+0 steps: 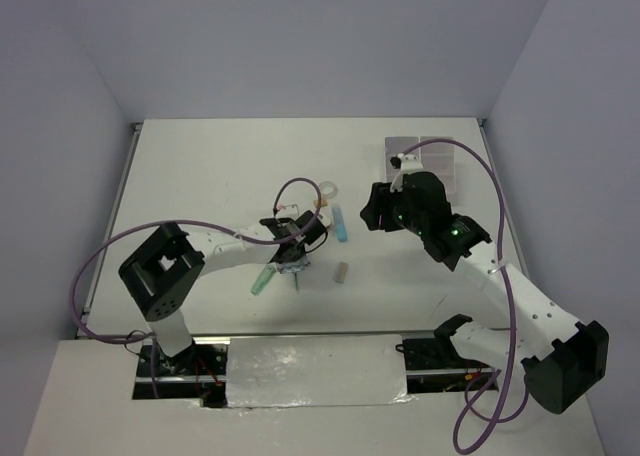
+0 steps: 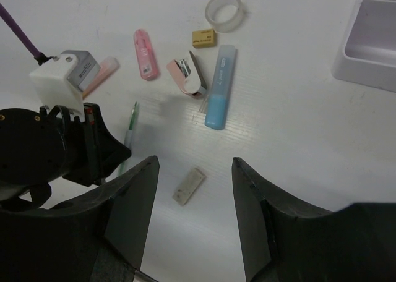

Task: Sort the stationery into containers
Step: Pick up the pen from the center of the board.

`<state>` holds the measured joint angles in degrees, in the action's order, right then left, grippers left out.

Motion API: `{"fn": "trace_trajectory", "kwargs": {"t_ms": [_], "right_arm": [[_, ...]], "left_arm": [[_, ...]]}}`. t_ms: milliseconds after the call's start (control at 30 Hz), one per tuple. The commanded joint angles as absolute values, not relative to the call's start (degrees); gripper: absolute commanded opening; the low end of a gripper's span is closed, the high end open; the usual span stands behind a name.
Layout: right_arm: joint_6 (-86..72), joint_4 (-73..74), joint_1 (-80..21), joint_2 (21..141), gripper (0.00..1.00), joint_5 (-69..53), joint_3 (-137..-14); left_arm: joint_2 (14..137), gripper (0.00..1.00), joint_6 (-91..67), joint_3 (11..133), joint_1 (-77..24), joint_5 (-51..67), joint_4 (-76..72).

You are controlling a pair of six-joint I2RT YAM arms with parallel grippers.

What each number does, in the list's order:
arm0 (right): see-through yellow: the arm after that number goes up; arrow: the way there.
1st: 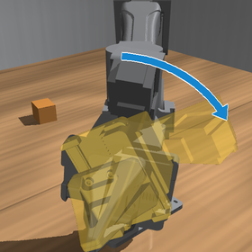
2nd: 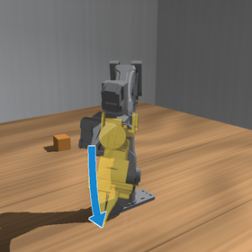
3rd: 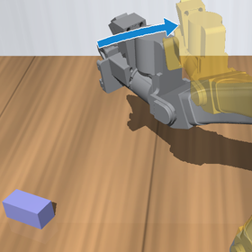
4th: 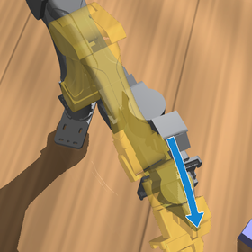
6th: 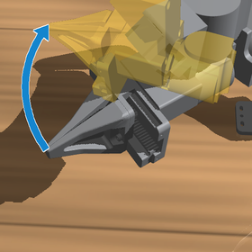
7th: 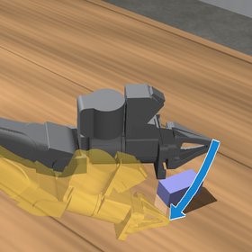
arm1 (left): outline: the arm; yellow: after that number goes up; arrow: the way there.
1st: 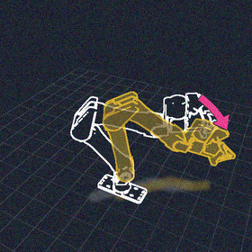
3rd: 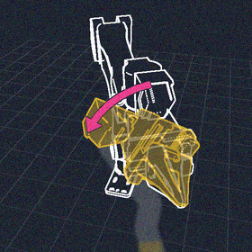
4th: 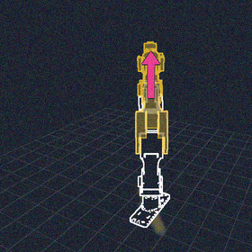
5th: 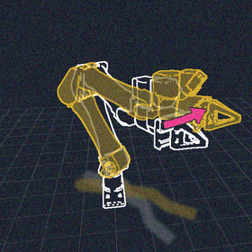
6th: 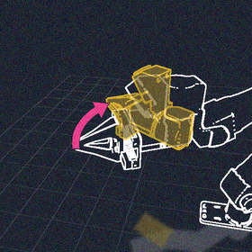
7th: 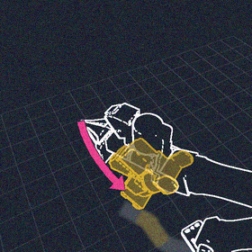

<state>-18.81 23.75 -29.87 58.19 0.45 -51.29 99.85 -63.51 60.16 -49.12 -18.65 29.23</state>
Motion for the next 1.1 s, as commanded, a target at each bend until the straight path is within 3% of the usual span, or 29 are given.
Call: {"fn": "trace_trajectory", "kwargs": {"t_ms": [0,233,633,900,1067], "right_arm": [[-18.5,20.2,-30.5,56.7,0.58,-1.8,-51.0],[-18.6,17.9,-30.5,58.7,0.58,-6.0,-49.8],[-21.9,14.2,-31.7,61.4,0.59,-9.1,-49.0],[-23.6,12.7,-34.4,66.9,0.59,-7.1,-52.6],[-25.5,17.0,-35.6,73.0,0.57,1.8,-58.3]], "left_arm": [[102.1,0.00,-62.9,55.8,-49.0,-15.1,26.2],[89.1,0.00,-61.3,52.7,-49.7,-18.3,27.0],[59.2,0.00,-43.5,57.4,-48.5,-28.0,31.0],[44.7,0.00,-36.2,61.1,-48.1,-31.6,37.5],[39.7,0.00,-33.4,58.9,-48.2,-30.0,37.8]]}}
